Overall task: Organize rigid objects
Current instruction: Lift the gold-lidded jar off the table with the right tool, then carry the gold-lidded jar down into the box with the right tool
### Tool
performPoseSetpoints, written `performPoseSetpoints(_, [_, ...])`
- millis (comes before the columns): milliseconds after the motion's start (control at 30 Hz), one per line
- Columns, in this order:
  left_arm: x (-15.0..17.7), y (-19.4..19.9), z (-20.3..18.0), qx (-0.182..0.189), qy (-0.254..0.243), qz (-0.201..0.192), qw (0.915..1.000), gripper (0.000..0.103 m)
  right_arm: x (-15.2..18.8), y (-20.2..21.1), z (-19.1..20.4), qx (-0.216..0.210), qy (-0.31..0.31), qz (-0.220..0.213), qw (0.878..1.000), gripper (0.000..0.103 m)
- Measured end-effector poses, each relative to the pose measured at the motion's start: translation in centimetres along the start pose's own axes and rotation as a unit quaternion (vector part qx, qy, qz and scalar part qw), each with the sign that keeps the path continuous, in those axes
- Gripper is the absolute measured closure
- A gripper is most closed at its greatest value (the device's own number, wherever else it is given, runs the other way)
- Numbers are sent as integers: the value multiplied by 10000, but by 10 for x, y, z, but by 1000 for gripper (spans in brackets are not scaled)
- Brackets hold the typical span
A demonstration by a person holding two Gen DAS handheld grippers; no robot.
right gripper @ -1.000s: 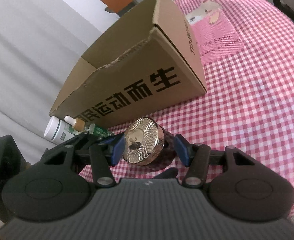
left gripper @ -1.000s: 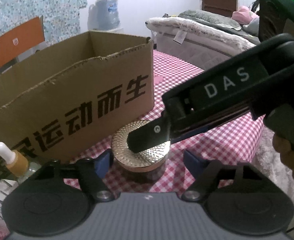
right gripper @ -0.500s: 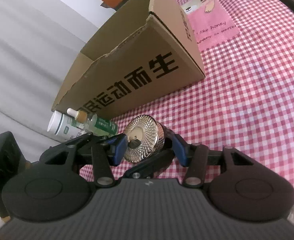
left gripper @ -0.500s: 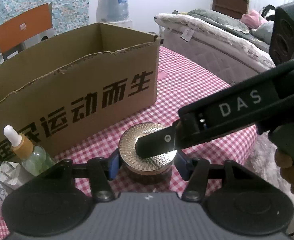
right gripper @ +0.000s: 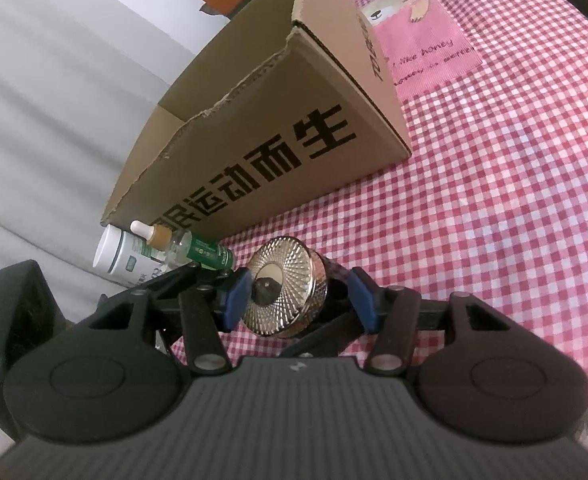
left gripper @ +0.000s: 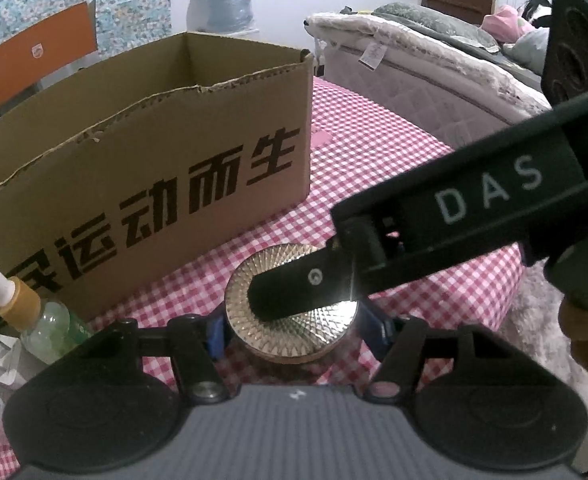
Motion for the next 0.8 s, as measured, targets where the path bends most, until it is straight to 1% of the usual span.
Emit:
performPoseSetpoints(133, [1, 2, 2, 15, 19, -17, 10000, 40, -1, -3, 1, -17, 30, -1, 10000, 49])
performPoseSetpoints(267, [1, 4, 3, -28, 52, -13, 10000, 45, -1, -4, 2, -6, 95, -25, 10000, 49])
performPoseSetpoints(600, [-2, 9, 7, -45, 138, 57, 9999, 46, 0, -2, 5, 14, 160, 21, 9999, 51])
performPoseSetpoints(800, [-4, 19, 8, -90, 152, -12, 9998, 46, 1, 1, 16, -6, 242, -4, 9997, 51])
Point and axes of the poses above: each gripper's, at about its wrist camera, not at the fingertips, and y roughly against the way its jaws point, z to its left, x to its underside, the point moved 8 cm from there along -y, roughly the way its jaws point, and after that the axes turned 13 degrees about -z, right-handed, at the moved point
